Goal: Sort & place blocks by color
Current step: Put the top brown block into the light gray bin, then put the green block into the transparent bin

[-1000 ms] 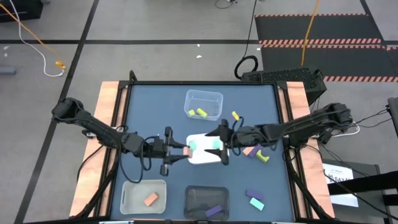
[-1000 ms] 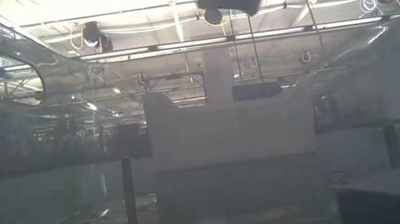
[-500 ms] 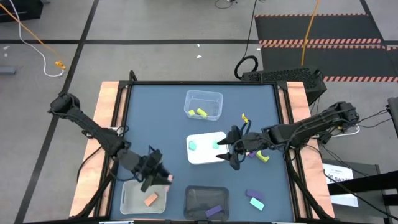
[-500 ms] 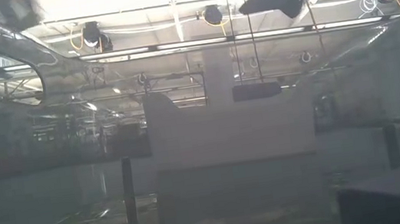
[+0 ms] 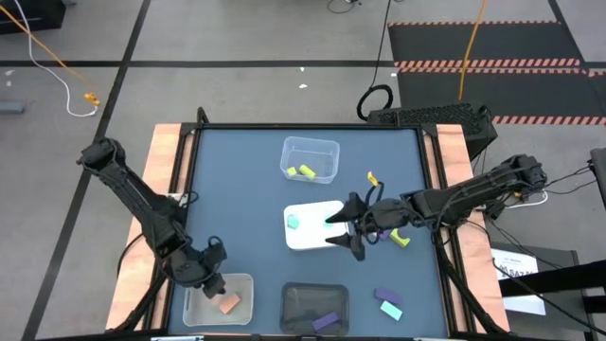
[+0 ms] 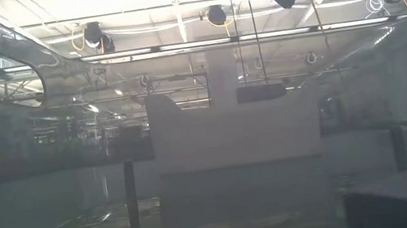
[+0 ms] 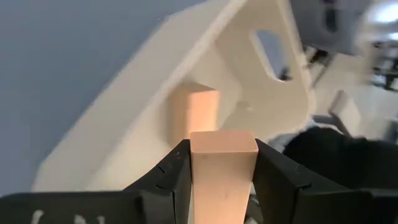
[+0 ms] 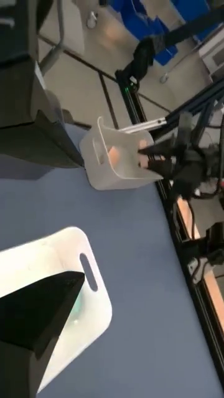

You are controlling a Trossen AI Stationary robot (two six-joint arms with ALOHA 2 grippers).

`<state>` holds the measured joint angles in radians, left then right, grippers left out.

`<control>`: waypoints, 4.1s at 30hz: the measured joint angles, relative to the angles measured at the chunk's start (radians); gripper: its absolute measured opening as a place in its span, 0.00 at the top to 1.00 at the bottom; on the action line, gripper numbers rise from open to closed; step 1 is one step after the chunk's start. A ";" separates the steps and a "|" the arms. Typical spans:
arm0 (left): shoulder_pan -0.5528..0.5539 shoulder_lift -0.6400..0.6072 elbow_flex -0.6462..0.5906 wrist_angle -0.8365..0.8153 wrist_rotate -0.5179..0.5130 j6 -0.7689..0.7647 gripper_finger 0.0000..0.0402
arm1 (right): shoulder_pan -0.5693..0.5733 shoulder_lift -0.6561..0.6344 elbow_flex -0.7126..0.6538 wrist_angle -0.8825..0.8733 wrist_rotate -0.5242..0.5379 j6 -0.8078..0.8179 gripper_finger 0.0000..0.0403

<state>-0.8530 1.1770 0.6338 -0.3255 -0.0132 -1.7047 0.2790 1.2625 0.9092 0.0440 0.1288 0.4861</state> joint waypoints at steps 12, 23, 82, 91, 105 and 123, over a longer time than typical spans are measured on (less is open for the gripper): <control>-0.001 0.000 0.000 -0.014 0.078 -0.038 0.27 | 0.014 -0.032 0.000 -0.258 -0.026 0.037 0.32; 0.069 -0.001 0.000 0.225 0.084 0.049 0.20 | 0.010 -0.039 0.000 -0.925 0.053 0.536 0.32; 0.271 -0.001 0.000 0.465 -0.169 0.718 0.20 | 0.046 -0.105 -0.203 -0.817 -0.067 0.662 0.90; 0.315 -0.001 0.000 0.465 -0.270 0.855 0.20 | 0.045 -0.203 -0.201 -0.274 0.238 0.191 0.90; 0.410 -0.001 -0.001 0.604 -0.352 1.142 0.20 | -0.061 -0.068 -0.201 0.442 0.259 -0.489 0.90; 0.478 -0.002 -0.001 0.673 -0.357 1.228 0.20 | -0.425 0.109 -0.200 0.485 0.128 -0.291 0.90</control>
<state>-0.3748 1.1755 0.6327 0.3473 -0.3698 -0.4770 -0.1463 1.3713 0.7088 0.5292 0.2567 0.1955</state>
